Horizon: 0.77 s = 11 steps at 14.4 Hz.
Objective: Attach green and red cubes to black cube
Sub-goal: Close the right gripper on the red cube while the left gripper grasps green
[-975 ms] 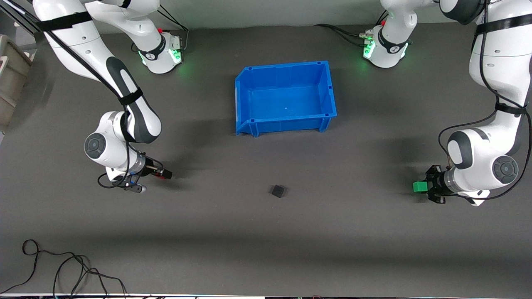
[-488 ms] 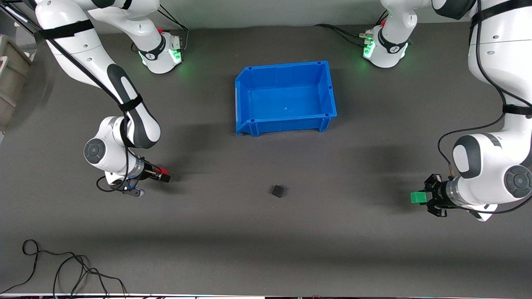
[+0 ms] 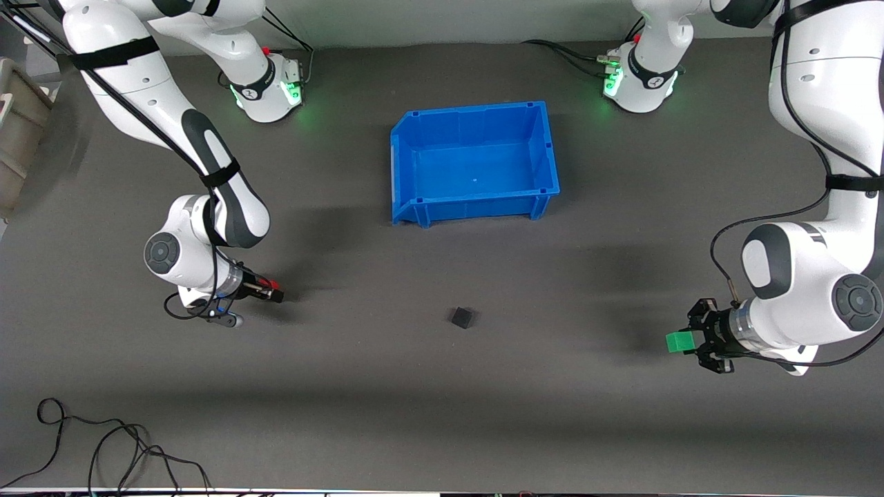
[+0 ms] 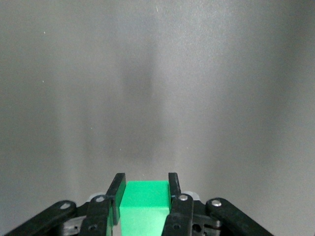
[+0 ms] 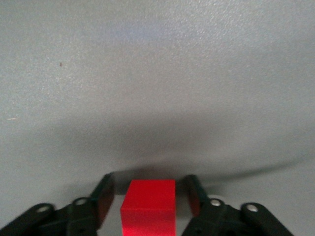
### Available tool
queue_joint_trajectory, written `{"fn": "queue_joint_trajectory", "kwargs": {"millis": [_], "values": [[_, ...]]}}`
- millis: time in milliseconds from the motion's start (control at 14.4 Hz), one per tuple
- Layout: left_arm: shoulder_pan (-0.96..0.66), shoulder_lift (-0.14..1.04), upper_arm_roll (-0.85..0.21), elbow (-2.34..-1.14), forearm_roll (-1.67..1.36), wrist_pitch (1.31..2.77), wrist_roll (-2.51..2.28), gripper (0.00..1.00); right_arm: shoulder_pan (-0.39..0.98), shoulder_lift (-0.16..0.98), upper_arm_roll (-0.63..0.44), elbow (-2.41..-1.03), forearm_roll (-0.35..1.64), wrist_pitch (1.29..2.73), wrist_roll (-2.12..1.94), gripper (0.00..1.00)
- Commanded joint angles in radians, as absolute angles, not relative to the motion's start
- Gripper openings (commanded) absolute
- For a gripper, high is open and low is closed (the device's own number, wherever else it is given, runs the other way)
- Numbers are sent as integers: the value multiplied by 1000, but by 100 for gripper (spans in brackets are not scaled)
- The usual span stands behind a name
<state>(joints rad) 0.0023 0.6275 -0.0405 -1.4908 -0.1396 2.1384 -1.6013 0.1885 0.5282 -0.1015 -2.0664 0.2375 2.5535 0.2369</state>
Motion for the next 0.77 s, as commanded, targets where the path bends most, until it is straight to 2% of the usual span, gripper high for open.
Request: {"fn": "queue_joint_trajectory", "kwargs": {"millis": [0, 139, 209, 418, 697], "values": [[-31, 655, -51, -1471, -150, 2137, -1667, 0, 192, 541, -101, -2052, 256, 2559, 252, 33], [-73, 690, -51, -1441, -150, 2157, -1695, 0, 192, 541, -101, -2052, 256, 2556, 253, 9], [-86, 696, -51, -1437, -152, 2157, -1697, 0, 193, 540, -101, -2054, 256, 2554, 253, 0], [-150, 709, -51, -1434, -144, 2158, -1771, 0, 201, 525, -100, -2052, 259, 2540, 309, 0], [-210, 718, -51, -1433, -140, 2187, -1845, 0, 303, 494, -95, -2048, 259, 2526, 706, 0]]}}
